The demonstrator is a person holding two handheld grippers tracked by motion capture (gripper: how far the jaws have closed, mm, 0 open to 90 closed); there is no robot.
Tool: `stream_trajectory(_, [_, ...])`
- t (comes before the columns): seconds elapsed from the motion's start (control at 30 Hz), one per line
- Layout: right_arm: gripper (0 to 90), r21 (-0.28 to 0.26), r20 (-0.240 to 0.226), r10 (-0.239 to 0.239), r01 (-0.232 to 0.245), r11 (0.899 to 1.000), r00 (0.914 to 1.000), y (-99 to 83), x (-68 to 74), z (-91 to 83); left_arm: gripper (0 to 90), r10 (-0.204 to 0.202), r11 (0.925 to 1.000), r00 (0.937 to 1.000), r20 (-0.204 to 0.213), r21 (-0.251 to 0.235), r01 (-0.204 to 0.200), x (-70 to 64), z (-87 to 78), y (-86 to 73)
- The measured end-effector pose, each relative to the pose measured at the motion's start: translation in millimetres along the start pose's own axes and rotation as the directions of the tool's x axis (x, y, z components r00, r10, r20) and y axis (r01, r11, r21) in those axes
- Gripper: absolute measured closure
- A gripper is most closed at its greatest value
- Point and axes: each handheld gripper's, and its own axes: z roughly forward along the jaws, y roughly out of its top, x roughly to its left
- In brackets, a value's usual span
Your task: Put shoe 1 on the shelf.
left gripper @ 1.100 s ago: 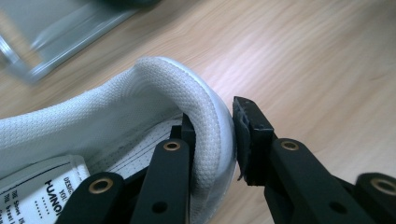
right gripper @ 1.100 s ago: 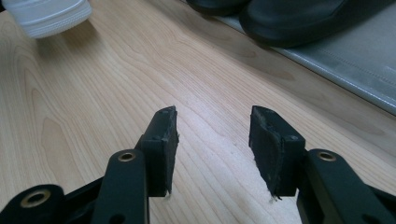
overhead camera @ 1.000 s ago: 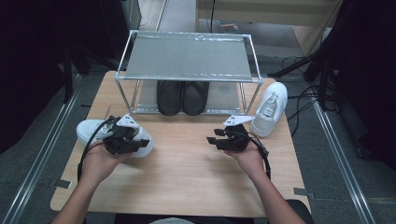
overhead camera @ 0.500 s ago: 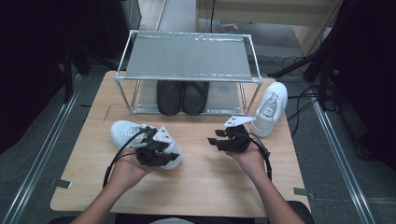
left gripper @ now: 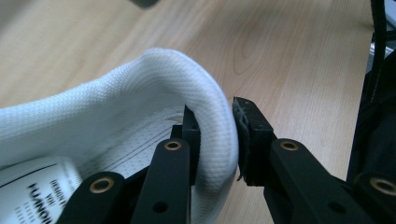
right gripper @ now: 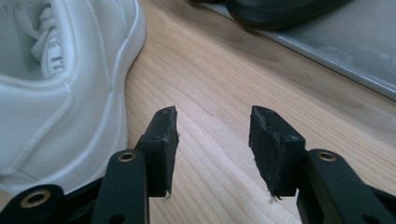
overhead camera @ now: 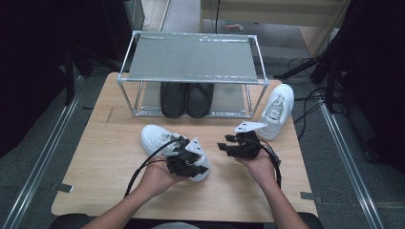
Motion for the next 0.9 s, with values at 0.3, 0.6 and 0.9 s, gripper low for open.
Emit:
stream_trajectory(0.3, [53.1, -0.005, 0.009, 0.016, -0.016, 1.000, 0.9998, -6.2, -0.9, -6.4, 75.0, -0.016, 0.9999, 0.9987, 0.049, 0.000, 0.016, 6.7, 12.5, -1.4])
stream_trajectory(0.6, [53.1, -0.014, -0.003, 0.021, -0.021, 1.000, 0.9998, -6.9, -0.6, -7.1, 64.3, -0.009, 0.9997, 0.9982, 0.059, -0.024, 0.010, 10.9, 0.8, -2.8])
stream_trajectory(0.9, [53.1, -0.010, -0.013, 0.014, -0.015, 1.000, 0.9998, -5.2, 1.2, -5.2, 54.6, -0.045, 0.9968, 0.9976, 0.052, -0.065, 0.048, 20.0, -31.8, -10.3])
